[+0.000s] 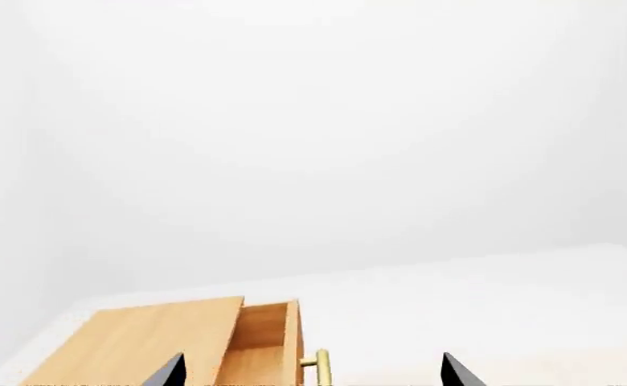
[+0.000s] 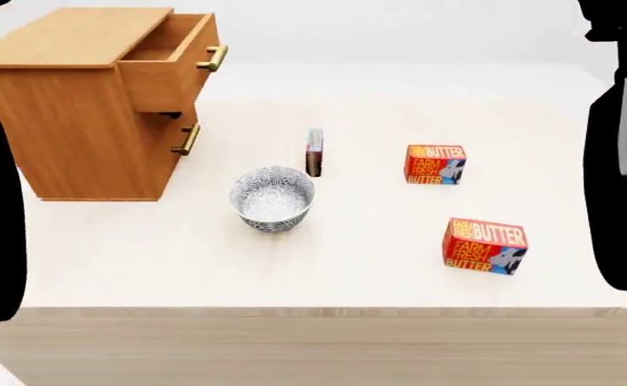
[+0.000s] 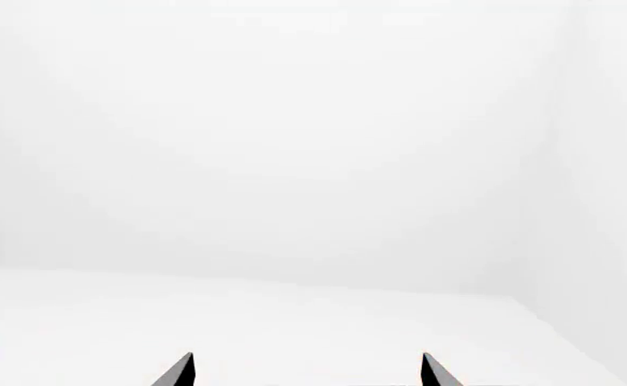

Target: Put the chocolate pudding in the top drawer of the cabinet and close it.

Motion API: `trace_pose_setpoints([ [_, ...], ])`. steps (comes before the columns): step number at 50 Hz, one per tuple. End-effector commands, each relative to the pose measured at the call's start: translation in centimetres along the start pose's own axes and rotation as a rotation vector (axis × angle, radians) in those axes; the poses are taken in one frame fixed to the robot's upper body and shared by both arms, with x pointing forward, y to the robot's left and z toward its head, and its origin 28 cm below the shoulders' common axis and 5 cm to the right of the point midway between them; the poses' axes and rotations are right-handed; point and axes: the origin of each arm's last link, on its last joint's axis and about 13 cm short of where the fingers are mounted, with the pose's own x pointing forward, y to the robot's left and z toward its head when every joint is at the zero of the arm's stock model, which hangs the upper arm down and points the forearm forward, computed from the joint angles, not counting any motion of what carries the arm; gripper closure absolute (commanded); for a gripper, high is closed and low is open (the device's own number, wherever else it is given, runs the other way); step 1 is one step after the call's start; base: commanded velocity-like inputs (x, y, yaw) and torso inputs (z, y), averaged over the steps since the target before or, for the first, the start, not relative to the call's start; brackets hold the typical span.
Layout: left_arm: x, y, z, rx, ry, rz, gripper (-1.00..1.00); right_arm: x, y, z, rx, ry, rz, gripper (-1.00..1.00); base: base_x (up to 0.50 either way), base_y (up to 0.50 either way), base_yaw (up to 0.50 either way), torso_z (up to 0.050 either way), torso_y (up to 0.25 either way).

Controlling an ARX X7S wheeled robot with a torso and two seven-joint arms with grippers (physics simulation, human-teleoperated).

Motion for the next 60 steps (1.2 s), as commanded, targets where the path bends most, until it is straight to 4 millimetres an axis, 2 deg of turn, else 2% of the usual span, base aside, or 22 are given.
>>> trace_pose_setpoints([
  [1,-0.71,0.52,0.79,0.015,0.010,0.012,-1.00,0.21,-0.02,0.45,-0.016,0.026,0.019,-1.00,0.00,0.50,0.00,0.000,0.000],
  [21,-1.22,0.60,0.19,0.029,0.016,0.014,-1.00,0.28,0.12,-0.10,-0.008,0.045,0.027,-1.00,0.00,0.50,0.00,0.000,0.000],
  [28,-1.22,0.61,0.19,0.033,0.017,0.009,-1.00,0.20,-0.16,-0.12,0.021,0.054,0.000,-1.00,0.02,0.00,0.00,0.000,0.000],
  [41,-1.20,0.62,0.18,0.037,0.007,0.000,-1.00,0.09,-0.53,-0.11,0.033,0.067,-0.005,-1.00,0.49,-0.12,0.00,0.000,0.000],
  [60,-1.20,0.61,0.18,0.033,0.003,0.009,-1.00,0.16,0.13,-0.09,0.004,0.073,0.037,-1.00,0.50,-0.14,0.00,0.000,0.000],
])
